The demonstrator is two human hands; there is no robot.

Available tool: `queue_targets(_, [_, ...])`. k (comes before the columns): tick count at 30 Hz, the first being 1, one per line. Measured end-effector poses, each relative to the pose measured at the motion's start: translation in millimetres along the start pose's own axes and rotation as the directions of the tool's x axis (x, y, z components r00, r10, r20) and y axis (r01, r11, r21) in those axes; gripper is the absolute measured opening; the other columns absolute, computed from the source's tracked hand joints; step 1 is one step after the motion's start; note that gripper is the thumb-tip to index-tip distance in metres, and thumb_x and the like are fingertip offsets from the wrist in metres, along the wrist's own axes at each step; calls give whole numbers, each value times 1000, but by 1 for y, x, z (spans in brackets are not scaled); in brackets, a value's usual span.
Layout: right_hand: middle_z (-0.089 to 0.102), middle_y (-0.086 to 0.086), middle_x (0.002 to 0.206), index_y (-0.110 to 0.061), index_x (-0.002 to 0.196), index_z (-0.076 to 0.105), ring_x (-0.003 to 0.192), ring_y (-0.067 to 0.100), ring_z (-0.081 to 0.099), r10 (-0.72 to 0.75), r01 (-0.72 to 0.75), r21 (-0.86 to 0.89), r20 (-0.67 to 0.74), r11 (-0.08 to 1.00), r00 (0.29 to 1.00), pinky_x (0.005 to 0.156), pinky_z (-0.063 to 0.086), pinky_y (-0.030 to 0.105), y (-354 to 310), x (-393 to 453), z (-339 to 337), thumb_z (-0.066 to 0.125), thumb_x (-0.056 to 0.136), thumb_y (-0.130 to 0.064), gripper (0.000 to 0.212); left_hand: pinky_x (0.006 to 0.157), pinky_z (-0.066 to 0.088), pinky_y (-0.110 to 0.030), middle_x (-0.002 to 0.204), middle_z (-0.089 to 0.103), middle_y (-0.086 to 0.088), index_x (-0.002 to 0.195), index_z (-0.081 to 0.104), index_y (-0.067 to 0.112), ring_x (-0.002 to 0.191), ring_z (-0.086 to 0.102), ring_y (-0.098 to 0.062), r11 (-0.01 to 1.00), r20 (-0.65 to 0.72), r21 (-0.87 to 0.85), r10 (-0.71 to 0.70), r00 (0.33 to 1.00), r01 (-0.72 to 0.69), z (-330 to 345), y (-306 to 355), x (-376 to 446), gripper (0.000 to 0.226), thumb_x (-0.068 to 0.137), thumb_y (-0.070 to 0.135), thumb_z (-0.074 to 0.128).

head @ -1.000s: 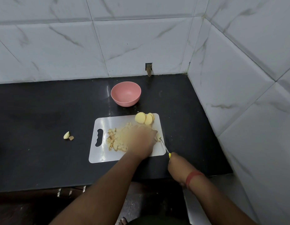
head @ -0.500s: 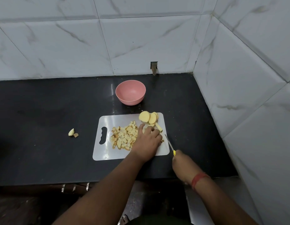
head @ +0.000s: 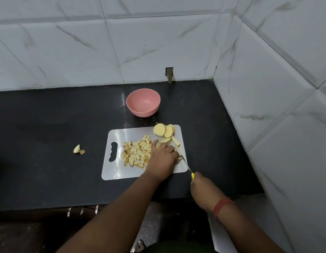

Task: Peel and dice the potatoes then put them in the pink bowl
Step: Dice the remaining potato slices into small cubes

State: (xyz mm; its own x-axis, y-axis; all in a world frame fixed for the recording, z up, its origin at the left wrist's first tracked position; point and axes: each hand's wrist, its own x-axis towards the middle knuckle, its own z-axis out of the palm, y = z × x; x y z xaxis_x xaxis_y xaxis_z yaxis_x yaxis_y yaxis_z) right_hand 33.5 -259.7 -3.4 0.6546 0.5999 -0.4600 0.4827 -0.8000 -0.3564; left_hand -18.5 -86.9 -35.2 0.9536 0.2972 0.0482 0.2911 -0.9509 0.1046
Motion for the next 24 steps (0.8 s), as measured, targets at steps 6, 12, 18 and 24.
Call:
queue_targets(6, [57, 8, 85, -15, 80, 33, 93, 30, 64, 27, -28, 23, 15, 999, 1000, 48, 27, 25, -4, 2, 4, 36, 102, -16, 22, 116, 16, -54, 105, 65, 6, 108, 75, 28, 111, 51, -22, 998, 4, -32, -58, 998, 59, 0, 2, 3, 25, 99, 38, 54])
queue_targets(12, [62, 18, 114, -11, 99, 43, 102, 31, 62, 53, -54, 9, 110, 998, 993, 70, 36, 26, -10, 7, 2, 36, 99, -11, 7, 116, 13, -51, 106, 65, 7, 109, 75, 29, 111, 49, -20, 995, 17, -46, -93, 995, 94, 1, 2, 6, 25, 99, 39, 55])
queue_targets(18, [57, 20, 119, -1, 126, 43, 109, 33, 58, -2, -1, 15, 192, 1000, 981, 77, 38, 28, -5, -1, 0, 35, 99, -10, 29, 117, 14, -50, 109, 65, 7, 111, 73, 29, 113, 49, -20, 995, 24, -27, -94, 995, 95, 1, 2, 7, 27, 100, 41, 52])
queue_targets(24, [57, 19, 116, 0, 124, 43, 107, 33, 58, -47, 45, 13, 143, 999, 989, 66, 38, 25, 0, -13, -3, 33, 100, -11, 28, 116, 17, -54, 108, 62, 5, 110, 72, 27, 111, 49, -22, 999, -40, -24, -44, 998, 43, 6, -2, 0, 27, 98, 42, 54])
